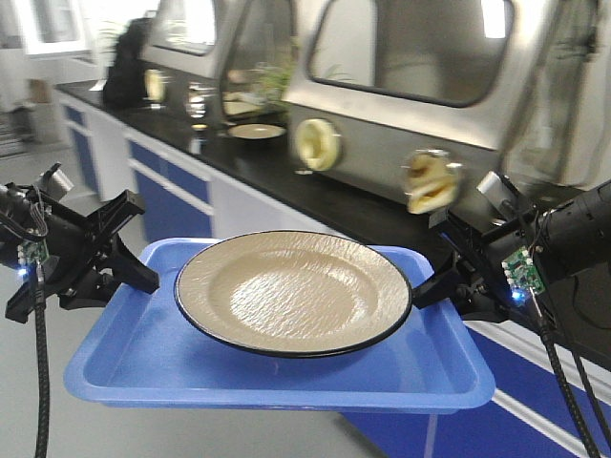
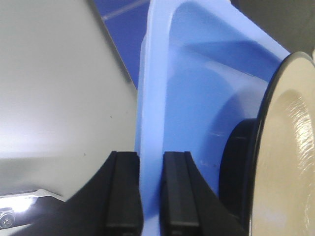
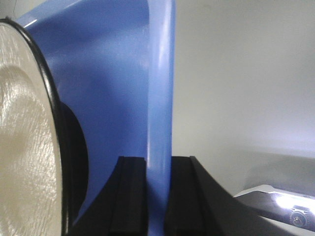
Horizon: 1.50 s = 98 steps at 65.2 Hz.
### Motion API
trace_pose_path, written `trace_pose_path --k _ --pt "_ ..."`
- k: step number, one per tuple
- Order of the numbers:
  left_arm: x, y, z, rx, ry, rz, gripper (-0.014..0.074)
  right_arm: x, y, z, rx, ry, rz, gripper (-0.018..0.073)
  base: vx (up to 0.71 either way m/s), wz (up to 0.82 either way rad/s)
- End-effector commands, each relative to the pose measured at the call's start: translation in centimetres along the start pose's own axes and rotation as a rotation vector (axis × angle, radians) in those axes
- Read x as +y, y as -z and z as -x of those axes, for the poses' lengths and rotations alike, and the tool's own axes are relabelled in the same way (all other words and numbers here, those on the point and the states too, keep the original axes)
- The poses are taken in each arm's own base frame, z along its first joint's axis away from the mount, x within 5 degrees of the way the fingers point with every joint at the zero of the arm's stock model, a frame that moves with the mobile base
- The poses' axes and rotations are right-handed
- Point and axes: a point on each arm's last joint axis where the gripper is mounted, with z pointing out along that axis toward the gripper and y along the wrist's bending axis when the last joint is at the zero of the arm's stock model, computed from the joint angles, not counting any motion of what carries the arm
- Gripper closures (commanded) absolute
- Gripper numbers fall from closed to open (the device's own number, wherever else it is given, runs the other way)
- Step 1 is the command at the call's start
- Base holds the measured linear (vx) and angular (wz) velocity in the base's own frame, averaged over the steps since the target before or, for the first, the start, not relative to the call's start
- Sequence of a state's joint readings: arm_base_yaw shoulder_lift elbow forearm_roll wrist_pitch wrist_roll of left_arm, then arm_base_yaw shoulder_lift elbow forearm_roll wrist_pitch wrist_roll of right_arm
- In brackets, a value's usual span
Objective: Place disk in tray to left cabinet
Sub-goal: 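Hold the tray with both grippers while the base backs away and turns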
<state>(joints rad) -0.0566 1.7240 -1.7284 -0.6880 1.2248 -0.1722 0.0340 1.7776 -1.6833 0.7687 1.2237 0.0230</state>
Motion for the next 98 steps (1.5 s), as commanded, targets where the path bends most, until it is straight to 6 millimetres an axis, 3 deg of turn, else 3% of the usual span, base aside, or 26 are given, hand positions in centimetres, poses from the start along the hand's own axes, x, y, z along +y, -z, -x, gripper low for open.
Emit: trace_pose_path --k 1,50,98 --pt "-4.47 2.48 -1.56 -0.005 0.010 -0.236 0.0600 4.77 2.25 -0.98 -0.036 0.009 0.245 0.0565 0.19 0.71" --pt "-4.48 2.47 -1.60 -0.001 0.009 -0.235 0.0600 4.77 2.25 -0.97 -0.036 0.009 0.245 0.0565 0.27 0.70" --pt "-4.48 2.47 -1.60 -0.001 0.009 -0.235 0.0600 4.77 2.25 -0.97 -0.036 0.009 0.245 0.0565 0.42 0.14"
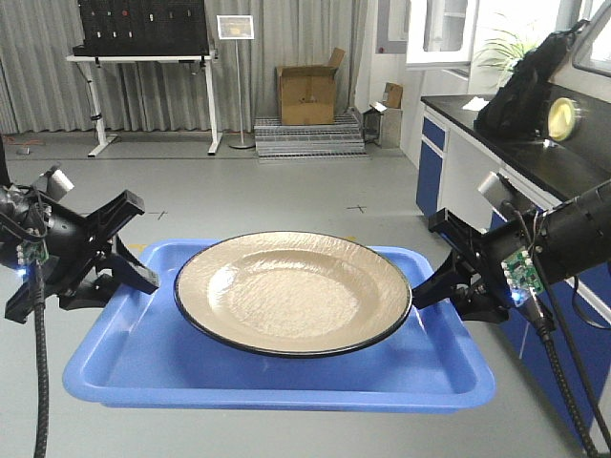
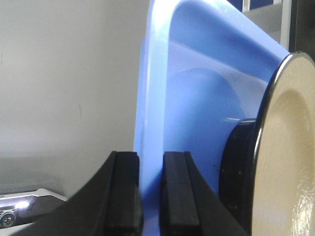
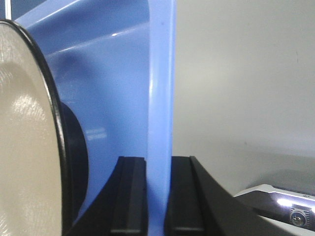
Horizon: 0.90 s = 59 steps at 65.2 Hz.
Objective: Place disk in tray to left cabinet
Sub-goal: 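Hold the tray with both grippers while the base backs away and turns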
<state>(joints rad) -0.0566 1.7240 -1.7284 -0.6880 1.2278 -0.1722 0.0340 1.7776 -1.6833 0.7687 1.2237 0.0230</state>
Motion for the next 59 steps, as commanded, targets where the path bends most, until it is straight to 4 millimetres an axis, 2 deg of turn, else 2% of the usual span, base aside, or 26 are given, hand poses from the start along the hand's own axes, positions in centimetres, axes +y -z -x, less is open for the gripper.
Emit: trace_pose_path --k 1,59 --pt "-4.48 2.47 -1.58 -0.004 0.009 -0.236 0.0600 4.77 2.25 -0.97 -0.036 0.009 0.245 0.0565 0.50 0.03" --pt "-4.48 2.47 -1.59 -0.003 0.009 -0.236 0.0600 4.77 2.25 -0.97 -0.036 0.009 0.245 0.0565 0.56 0.05"
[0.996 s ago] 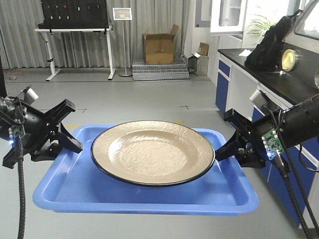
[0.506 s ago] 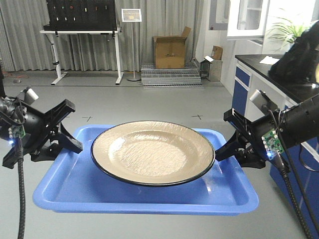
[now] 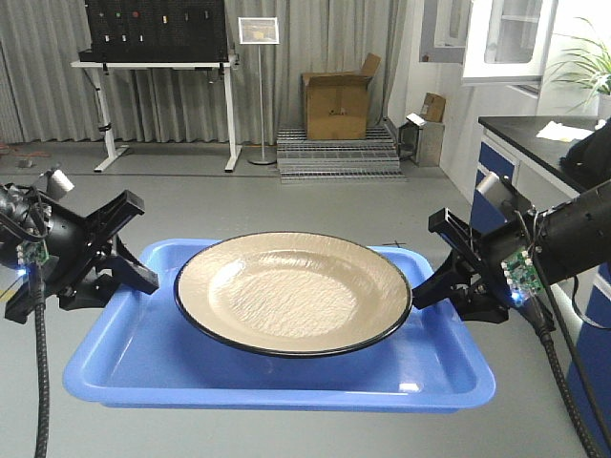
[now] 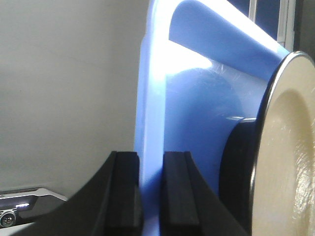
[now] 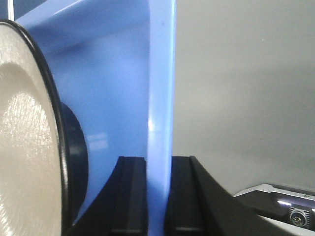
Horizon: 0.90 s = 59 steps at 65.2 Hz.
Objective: Place disk in tray to left cabinet
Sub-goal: 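Hold the tray with both grippers while the base backs away and turns, then hold the tray level with both grippers while driving across the room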
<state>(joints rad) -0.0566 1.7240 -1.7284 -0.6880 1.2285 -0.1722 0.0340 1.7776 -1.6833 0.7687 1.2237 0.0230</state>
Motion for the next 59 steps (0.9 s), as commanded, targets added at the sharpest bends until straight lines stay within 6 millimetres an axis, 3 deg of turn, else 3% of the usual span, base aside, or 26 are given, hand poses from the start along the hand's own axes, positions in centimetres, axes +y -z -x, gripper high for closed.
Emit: trace_pose_path --k 1,59 --pt "-4.48 2.46 -1.58 -0.004 0.009 -0.236 0.0600 4.77 2.25 -0.97 -0.036 0.009 0.245 0.0565 0.59 -0.03" --pt "-4.48 2.46 -1.58 -0.004 0.009 -0.236 0.0600 4.77 2.25 -0.97 -0.036 0.009 0.245 0.0565 0.60 0.00"
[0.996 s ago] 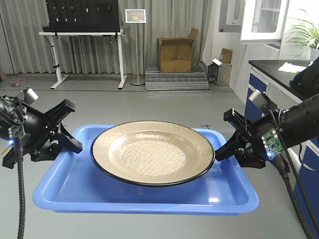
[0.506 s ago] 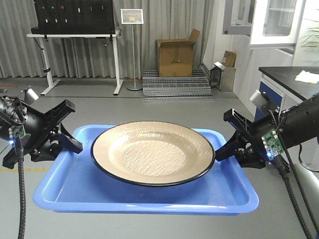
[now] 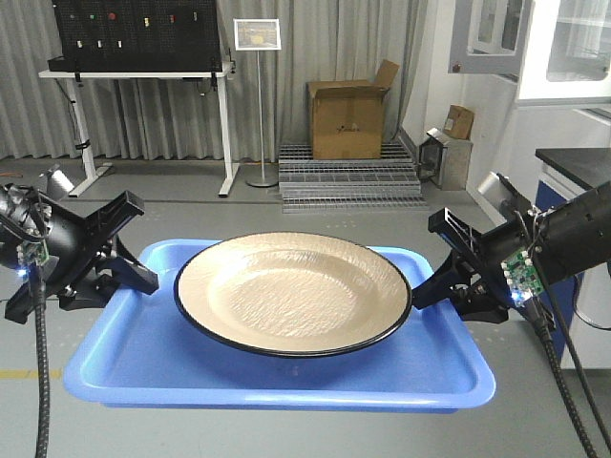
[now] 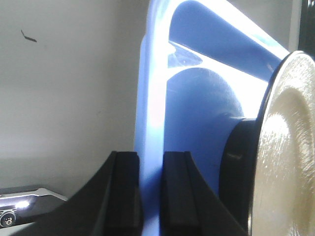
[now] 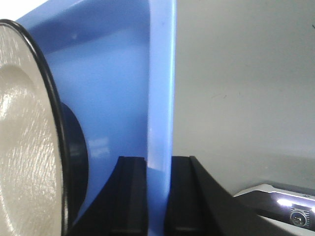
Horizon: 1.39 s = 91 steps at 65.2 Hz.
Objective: Place disk in tray to left cabinet
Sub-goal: 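Hold the tray level with both grippers while driving across the room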
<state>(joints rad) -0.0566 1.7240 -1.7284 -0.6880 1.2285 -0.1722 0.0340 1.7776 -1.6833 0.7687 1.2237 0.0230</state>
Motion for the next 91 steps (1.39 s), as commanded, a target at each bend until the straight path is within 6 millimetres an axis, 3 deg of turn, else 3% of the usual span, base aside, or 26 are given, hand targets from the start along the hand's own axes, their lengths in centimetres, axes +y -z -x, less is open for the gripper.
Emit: trace_pose_path --k 1,91 --pt "-4.48 2.46 -1.58 -0.004 0.009 -0.236 0.0600 4.77 2.25 -0.96 -0.037 0.009 0.245 0.0565 0.62 0.02" --pt "-4.48 2.46 -1.60 -0.002 0.009 -0.236 0.0600 4.76 2.24 -1.19 -0.013 0.012 0.244 0.0565 0.61 0.00"
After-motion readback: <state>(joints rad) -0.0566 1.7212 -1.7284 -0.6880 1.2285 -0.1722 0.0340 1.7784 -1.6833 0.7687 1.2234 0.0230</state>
